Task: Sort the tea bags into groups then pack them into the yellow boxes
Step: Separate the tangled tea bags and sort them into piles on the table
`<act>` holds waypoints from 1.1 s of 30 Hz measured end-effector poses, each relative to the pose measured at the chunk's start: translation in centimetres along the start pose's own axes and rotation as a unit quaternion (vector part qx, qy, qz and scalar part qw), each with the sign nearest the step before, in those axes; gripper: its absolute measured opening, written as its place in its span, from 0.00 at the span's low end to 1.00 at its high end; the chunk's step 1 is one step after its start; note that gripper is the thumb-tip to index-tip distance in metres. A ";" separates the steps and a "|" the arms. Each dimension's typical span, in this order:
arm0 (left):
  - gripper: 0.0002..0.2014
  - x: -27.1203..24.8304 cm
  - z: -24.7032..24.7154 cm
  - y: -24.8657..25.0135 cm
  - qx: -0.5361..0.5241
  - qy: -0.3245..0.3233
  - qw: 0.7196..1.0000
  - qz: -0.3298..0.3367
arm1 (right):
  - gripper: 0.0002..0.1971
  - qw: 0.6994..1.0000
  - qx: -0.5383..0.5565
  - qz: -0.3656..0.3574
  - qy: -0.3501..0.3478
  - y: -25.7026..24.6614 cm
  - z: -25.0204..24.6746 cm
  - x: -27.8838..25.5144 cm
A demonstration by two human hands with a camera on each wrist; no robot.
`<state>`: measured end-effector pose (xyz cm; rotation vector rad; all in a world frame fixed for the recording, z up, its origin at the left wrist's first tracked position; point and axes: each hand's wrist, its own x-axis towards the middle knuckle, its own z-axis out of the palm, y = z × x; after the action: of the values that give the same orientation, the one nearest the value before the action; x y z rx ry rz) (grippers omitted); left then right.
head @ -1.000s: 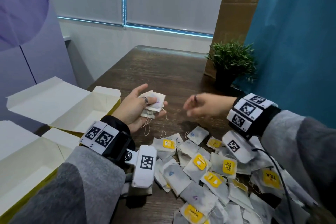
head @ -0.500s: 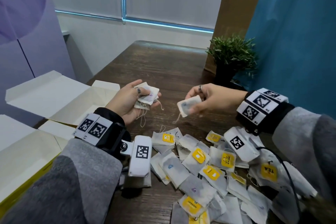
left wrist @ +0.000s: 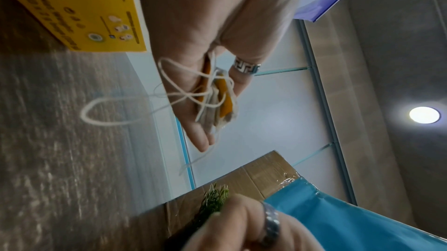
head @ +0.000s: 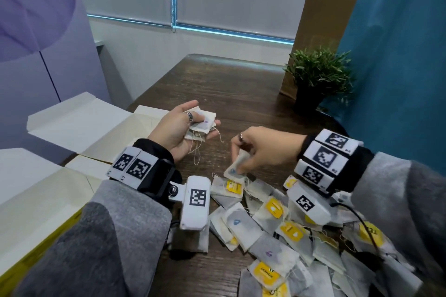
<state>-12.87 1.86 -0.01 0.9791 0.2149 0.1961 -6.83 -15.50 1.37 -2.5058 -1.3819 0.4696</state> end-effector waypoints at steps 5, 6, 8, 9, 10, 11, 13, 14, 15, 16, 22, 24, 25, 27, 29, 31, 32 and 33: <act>0.26 0.1 -0.1 -0.4 0.031 -0.004 0.999 0.015 | 0.07 0.995 0.085 0.018 -0.040 0.6 -0.2 -1.2; 0.25 0.1 -0.1 -0.5 0.038 -0.009 0.999 0.016 | 0.07 0.994 0.082 0.035 -0.069 0.6 0.2 -1.0; 0.23 -0.1 -0.1 -0.5 0.057 -0.020 0.998 0.017 | 0.08 0.994 0.040 0.049 -0.090 0.4 1.2 -0.4; 0.22 -0.2 -0.1 -0.5 0.068 -0.023 0.997 0.019 | 0.08 0.996 0.013 0.045 -0.082 0.2 1.7 -0.2; 0.21 -0.3 0.0 -0.5 0.075 -0.026 0.997 0.020 | 0.08 0.997 -0.010 0.035 -0.067 -0.1 2.1 -0.2; 0.20 -0.4 0.0 -0.4 0.080 -0.028 0.996 0.019 | 0.07 0.998 -0.028 0.024 -0.052 -0.3 2.4 -0.3; 0.18 -0.4 0.0 -0.3 0.083 -0.027 0.996 0.014 | 0.05 0.999 -0.044 -0.005 -0.026 -0.6 2.3 -0.8; 0.18 -0.4 0.0 -0.3 0.084 -0.026 0.996 0.009 | 0.05 0.999 -0.044 -0.023 -0.007 -0.6 1.9 -1.2; 0.18 -0.4 -0.1 -0.3 0.089 -0.025 0.996 0.003 | 0.06 0.998 -0.039 -0.044 0.025 -0.6 1.5 -1.7; 0.17 -0.3 -0.2 -0.4 0.101 -0.026 0.995 -0.003 | 0.08 0.994 -0.035 -0.072 0.073 -0.4 0.9 -2.1; 0.12 -1.0 0.7 -0.6 0.263 -0.080 0.960 -0.055 | 0.05 0.865 -0.278 -0.255 0.331 0.1 -1.4 -4.7; 0.12 -1.6 1.3 -0.7 0.257 -0.119 0.955 -0.089 | 0.09 0.828 -0.320 -0.300 0.348 0.1 -1.1 -5.0; 0.17 -1.8 1.4 -0.7 0.233 -0.148 0.955 -0.111 | 0.10 0.816 -0.332 -0.320 0.349 0.1 -0.9 -5.1; 0.29 -1.9 1.4 -0.5 0.181 -0.193 0.954 -0.140 | 0.09 0.805 -0.351 -0.337 0.340 0.6 -0.5 -5.2; 0.28 -1.8 1.3 -0.4 0.223 -0.201 0.948 -0.107 | 0.08 0.812 -0.359 -0.323 0.328 1.2 -0.1 -5.3; 0.16 -1.8 1.3 -0.6 0.296 -0.173 0.939 -0.041 | 0.06 0.848 -0.312 -0.291 0.315 1.6 0.2 -5.3; 0.11 -1.8 1.3 -0.8 0.306 -0.158 0.939 -0.023 | 0.05 0.873 -0.258 -0.266 0.316 1.6 0.2 -5.4; 0.08 -1.7 1.2 -0.9 0.306 -0.148 0.940 -0.014 | 0.05 0.899 -0.189 -0.233 0.320 1.5 0.0 -5.6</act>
<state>-14.08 -0.05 0.08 1.6084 0.0063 -0.0545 -8.49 -21.03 1.70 -2.1295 -1.7874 -0.7172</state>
